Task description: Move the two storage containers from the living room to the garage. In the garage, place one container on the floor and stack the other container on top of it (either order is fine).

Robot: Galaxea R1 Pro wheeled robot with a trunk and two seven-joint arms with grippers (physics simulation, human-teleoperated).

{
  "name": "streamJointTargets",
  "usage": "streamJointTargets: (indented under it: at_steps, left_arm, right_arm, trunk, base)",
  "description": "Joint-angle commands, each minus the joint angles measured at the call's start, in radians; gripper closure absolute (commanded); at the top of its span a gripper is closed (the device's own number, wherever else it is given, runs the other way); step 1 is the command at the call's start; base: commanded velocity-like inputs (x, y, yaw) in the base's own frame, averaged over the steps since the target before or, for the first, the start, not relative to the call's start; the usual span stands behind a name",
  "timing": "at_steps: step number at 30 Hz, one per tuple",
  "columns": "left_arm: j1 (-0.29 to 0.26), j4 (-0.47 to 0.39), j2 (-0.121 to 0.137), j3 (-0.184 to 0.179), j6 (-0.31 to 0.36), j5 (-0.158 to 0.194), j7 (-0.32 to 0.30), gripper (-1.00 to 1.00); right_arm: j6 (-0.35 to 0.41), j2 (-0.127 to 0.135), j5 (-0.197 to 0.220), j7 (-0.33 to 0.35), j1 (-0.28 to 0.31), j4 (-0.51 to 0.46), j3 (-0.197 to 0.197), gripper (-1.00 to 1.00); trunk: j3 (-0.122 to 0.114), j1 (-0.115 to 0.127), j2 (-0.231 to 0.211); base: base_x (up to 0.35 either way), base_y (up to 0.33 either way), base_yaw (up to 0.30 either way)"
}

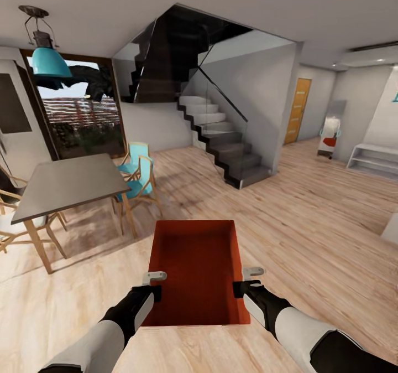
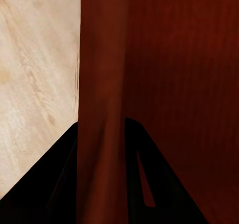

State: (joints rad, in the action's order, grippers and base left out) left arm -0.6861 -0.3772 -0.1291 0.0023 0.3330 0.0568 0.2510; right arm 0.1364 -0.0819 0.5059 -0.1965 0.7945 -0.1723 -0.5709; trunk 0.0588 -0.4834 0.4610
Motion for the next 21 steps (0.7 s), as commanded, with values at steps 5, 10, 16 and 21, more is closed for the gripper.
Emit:
streamJointTargets:
  at_steps: [5,10,16,21]
  left_arm:
    - [0.0,0.0,0.02,0.002,0.008,0.006,0.007,1.0]
    - [0.0,0.0,0.02,0.002,0.008,0.006,0.007,1.0]
    - [0.0,0.0,0.02,0.003,0.008,0.006,0.007,1.0]
    - [0.0,0.0,0.02,0.003,0.008,0.006,0.007,1.0]
  right_arm:
    - [-0.026,0.005,-0.014,-0.006,0.002,-0.004,0.006,1.0]
    - [-0.026,0.005,-0.014,-0.006,0.002,-0.004,0.006,1.0]
    - [-0.026,0.007,-0.014,-0.006,0.002,-0.004,0.006,1.0]
    - [-0.026,0.007,-0.013,-0.006,0.002,-0.004,0.006,1.0]
  trunk:
    - [0.002,-0.001,0.002]
    - [0.002,-0.001,0.002]
    - [0.002,-0.001,0.002]
    - [0.002,-0.001,0.002]
  base:
    - [0.322,0.0,-0.25]
    - [0.322,0.0,-0.25]
    - [0.322,0.0,-0.25]
    - [0.322,0.0,-0.25]
